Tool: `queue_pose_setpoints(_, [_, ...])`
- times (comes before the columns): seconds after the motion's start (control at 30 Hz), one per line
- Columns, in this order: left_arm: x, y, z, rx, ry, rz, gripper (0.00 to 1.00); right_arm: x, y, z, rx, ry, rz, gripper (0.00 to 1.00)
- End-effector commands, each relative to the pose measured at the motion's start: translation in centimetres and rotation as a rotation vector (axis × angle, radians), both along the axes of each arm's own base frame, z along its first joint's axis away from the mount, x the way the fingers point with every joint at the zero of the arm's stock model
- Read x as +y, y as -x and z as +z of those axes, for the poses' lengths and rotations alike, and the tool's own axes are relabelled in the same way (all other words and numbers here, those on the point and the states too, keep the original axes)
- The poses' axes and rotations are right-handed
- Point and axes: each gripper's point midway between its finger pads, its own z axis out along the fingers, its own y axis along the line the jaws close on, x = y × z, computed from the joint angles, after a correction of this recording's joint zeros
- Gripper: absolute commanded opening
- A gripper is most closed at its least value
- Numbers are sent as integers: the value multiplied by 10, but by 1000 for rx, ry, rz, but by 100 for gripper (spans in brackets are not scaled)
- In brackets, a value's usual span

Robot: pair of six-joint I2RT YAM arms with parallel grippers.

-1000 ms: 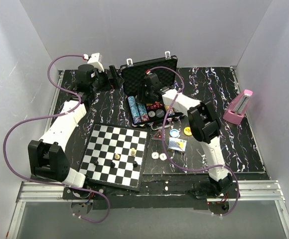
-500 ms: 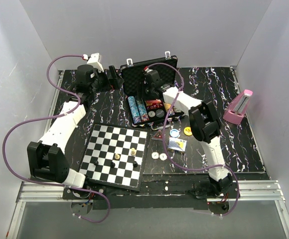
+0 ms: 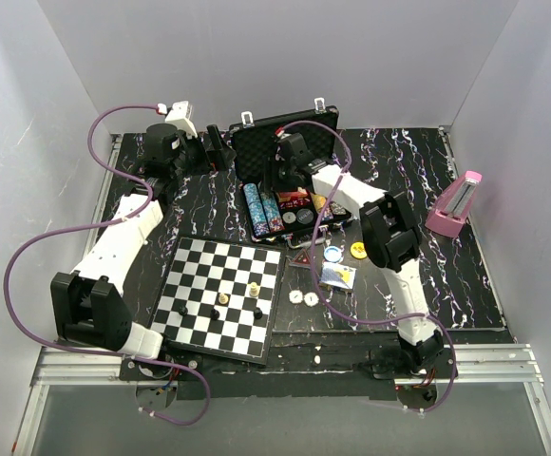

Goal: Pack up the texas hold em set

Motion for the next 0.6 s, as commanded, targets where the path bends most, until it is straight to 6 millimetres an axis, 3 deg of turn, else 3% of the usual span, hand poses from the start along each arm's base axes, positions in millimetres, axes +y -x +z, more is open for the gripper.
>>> queue_pose_setpoints(0.0, [4, 10, 24, -61, 6, -4, 98, -8, -1, -23, 91, 50, -46, 62])
queue_pose_setpoints(0.13, [4, 10, 22, -56, 7, -6, 98, -14, 0, -29, 94, 77, -60, 61])
queue_pose_setpoints(0.33, [3, 10, 24, -59, 12, -10, 98, -42, -24, -27, 25, 226, -226, 59])
queue_pose_setpoints(0.57, [5, 10, 23, -56, 11, -5, 98, -47, -29, -51, 54, 282, -324, 56])
